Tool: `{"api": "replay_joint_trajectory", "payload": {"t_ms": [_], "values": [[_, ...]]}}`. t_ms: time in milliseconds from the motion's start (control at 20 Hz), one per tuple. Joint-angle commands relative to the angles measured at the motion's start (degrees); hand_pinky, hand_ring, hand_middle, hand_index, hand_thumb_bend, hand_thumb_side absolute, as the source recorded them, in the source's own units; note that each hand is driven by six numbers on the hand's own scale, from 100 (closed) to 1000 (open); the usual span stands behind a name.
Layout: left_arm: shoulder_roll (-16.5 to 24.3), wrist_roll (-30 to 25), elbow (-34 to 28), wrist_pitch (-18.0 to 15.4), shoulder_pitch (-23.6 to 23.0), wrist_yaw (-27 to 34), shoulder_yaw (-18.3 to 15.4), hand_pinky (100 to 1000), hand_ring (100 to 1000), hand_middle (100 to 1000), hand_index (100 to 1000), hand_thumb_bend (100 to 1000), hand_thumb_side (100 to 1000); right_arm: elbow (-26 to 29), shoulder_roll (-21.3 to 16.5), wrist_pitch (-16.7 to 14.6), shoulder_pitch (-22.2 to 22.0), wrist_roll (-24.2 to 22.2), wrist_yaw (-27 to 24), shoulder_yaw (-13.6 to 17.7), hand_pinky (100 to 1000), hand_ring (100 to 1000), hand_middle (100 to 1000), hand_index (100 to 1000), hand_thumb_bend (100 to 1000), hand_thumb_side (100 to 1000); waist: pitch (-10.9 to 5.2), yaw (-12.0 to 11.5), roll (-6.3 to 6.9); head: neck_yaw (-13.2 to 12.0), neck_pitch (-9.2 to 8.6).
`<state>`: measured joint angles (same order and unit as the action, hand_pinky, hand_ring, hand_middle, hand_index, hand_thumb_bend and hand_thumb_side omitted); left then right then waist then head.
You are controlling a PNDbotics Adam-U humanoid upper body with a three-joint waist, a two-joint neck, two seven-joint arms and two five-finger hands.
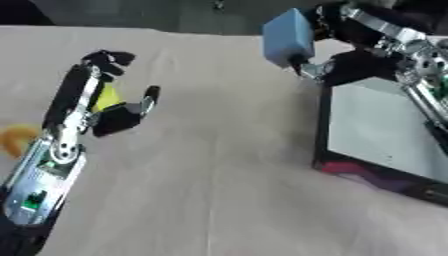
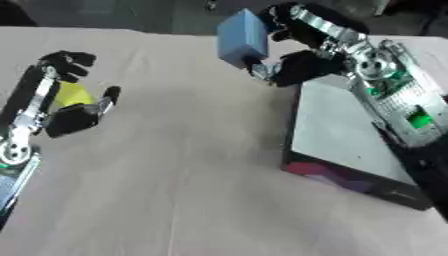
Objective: Pick up the objects with one hand, pass them to the other hand, and then place them into the box on the other side of the table.
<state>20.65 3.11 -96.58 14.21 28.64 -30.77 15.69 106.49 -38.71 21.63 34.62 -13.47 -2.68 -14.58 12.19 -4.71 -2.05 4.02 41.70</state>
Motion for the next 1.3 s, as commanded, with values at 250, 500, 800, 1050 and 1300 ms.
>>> {"api": "replay_joint_trajectory", "payload": {"t_ms": [250,500,800,1050,1300], "values": [[1.4,0.6,-1.2,0.0,1.2,0.3,-0.8,722,709,708,807,361,375,3.2,-6.7,-0.5,-5.4,3.6,-1.9,5.5,906,886,611,603,107,100,-1.47,0.0,-0.02,1.6,-0.24],[1.3,0.8,-1.2,0.0,1.8,0.3,-0.9,721,707,705,807,346,380,2.6,-8.3,-1.4,-10.3,6.8,-0.4,7.5,904,881,611,604,150,100,-1.19,0.0,-0.08,2.5,-0.44],[1.6,1.5,-1.2,0.3,1.7,0.6,-1.3,720,706,704,799,350,387,0.9,-8.9,-2.1,-14.8,10.0,1.7,9.1,902,878,614,608,165,100,-0.84,0.1,0.16,3.1,-0.85],[1.3,1.9,-1.3,0.2,1.9,0.7,-1.5,718,704,702,797,345,381,-0.3,-9.6,-2.6,-17.3,10.6,3.5,10.0,901,893,659,653,254,112,-0.73,0.1,0.23,4.3,-0.87],[1.3,2.2,-1.3,0.3,1.9,0.7,-1.6,717,703,701,796,327,363,-1.3,-10.0,-2.7,-19.1,10.8,5.4,11.1,908,932,760,756,411,209,-0.72,0.1,0.25,4.4,-1.03]]}}
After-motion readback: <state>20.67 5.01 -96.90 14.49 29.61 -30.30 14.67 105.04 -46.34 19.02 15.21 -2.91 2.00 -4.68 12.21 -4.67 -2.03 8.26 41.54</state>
